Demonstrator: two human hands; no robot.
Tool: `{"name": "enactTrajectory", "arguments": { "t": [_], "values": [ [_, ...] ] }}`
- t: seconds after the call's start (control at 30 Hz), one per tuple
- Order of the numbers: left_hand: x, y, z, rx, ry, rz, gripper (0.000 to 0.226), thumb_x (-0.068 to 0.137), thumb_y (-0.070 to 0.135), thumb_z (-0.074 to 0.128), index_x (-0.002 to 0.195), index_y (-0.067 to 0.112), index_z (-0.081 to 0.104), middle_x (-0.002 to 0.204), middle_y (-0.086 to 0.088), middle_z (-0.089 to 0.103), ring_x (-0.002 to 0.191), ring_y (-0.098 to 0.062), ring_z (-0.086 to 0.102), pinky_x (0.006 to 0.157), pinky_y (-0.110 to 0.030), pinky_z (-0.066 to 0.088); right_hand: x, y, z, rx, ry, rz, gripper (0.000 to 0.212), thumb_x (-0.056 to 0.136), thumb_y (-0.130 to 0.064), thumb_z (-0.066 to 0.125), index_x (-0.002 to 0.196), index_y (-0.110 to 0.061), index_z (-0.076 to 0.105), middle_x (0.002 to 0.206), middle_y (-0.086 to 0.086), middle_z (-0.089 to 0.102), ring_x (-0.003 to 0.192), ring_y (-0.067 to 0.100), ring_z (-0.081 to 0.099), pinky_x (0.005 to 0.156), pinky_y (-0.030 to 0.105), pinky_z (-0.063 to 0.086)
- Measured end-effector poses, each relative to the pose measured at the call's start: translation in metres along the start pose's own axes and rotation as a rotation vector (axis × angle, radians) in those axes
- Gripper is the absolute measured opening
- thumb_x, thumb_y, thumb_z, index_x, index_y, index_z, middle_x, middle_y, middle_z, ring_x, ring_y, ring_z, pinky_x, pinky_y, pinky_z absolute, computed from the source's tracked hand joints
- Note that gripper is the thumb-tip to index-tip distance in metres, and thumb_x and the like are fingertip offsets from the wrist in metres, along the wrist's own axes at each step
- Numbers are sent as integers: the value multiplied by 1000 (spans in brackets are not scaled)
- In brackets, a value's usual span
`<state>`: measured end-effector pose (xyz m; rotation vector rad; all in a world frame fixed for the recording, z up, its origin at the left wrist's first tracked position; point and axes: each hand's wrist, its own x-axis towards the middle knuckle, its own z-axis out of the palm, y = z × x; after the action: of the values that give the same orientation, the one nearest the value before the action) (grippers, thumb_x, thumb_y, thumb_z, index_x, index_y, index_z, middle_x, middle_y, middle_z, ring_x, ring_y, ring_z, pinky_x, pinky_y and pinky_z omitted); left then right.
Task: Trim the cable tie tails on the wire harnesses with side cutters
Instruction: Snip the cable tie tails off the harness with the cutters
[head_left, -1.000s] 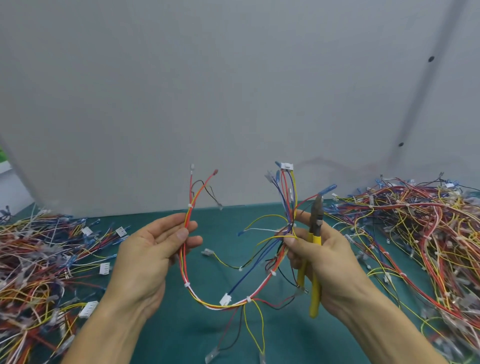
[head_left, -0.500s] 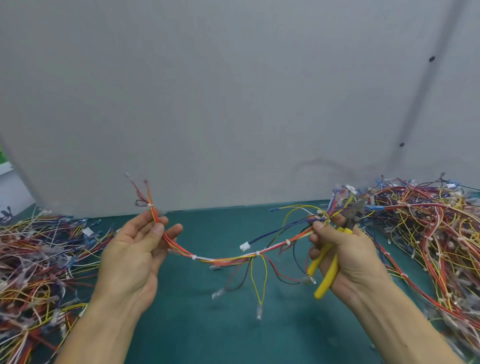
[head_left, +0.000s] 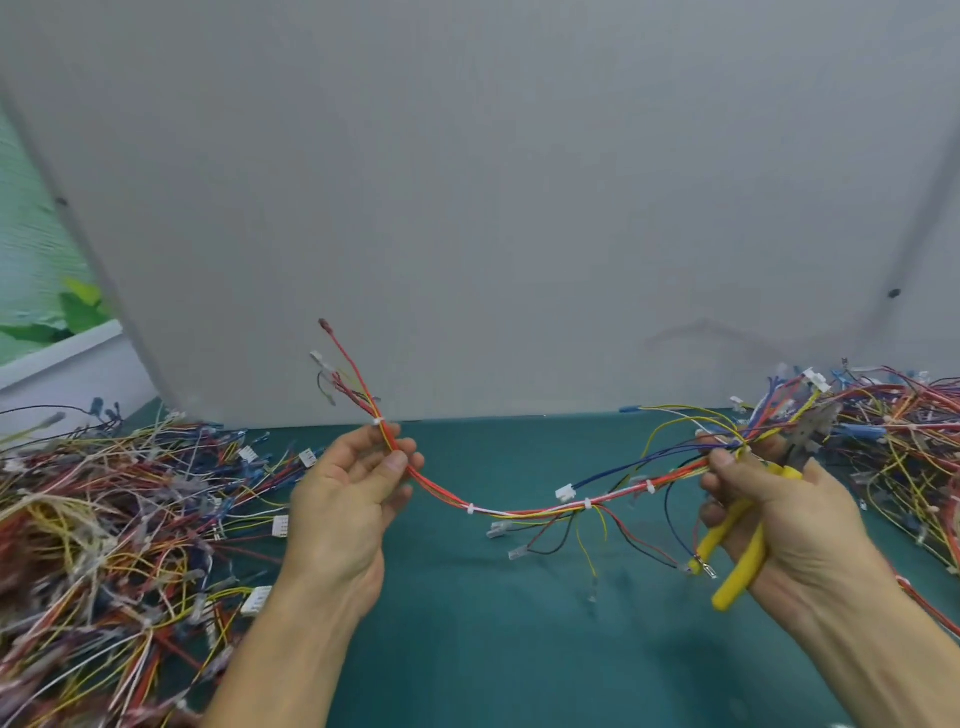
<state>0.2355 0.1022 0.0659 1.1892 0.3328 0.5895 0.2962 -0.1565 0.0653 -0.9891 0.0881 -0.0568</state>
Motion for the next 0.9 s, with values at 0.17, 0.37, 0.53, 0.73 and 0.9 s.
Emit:
{"name": "enactTrajectory", "arguments": {
  "t": [0.17, 0.37, 0.53, 0.73, 0.9],
  "values": [
    [1, 0, -1, 28, 2, 10, 29, 88, -8, 55, 89, 19, 65, 77, 4, 73, 77, -13, 68, 78, -33, 48, -1, 2, 2, 0, -25, 17, 34, 87, 10, 55, 82, -23, 48, 66, -1, 64, 48, 10, 58, 40, 18, 39],
    [0, -2, -2, 44, -8, 20, 28, 89, -9, 54, 90, 17, 66, 75, 4, 72, 67, -9, 67, 77, -35, 51, -6, 5, 7, -93, -68, -1, 33, 80, 9, 63, 96, -18, 55, 73, 7, 67, 52, 13, 58, 43, 22, 40],
    [1, -6, 0, 82, -38, 4, 26, 89, -7, 55, 96, 15, 66, 74, 5, 72, 63, -6, 67, 73, -32, 52, -12, 4, 11, -185, -85, -31, 29, 80, 6, 67, 100, -15, 61, 73, 7, 71, 51, 11, 56, 50, 24, 40],
    [0, -17, 2, 120, -65, -91, 21, 88, -5, 58, 95, 13, 65, 81, 0, 72, 61, -9, 67, 73, -35, 53, -13, -6, 10, -211, -23, -130, 25, 82, 1, 68, 97, -16, 60, 75, 9, 68, 50, 11, 56, 52, 26, 37],
    [-3, -26, 6, 165, -98, -173, 13, 87, 1, 61, 92, 11, 68, 78, 0, 75, 65, -12, 66, 74, -35, 51, -16, -34, 7, -235, 13, -326, 24, 81, -2, 70, 97, -19, 62, 69, 3, 64, 58, 14, 56, 49, 21, 40]
  ]
}}
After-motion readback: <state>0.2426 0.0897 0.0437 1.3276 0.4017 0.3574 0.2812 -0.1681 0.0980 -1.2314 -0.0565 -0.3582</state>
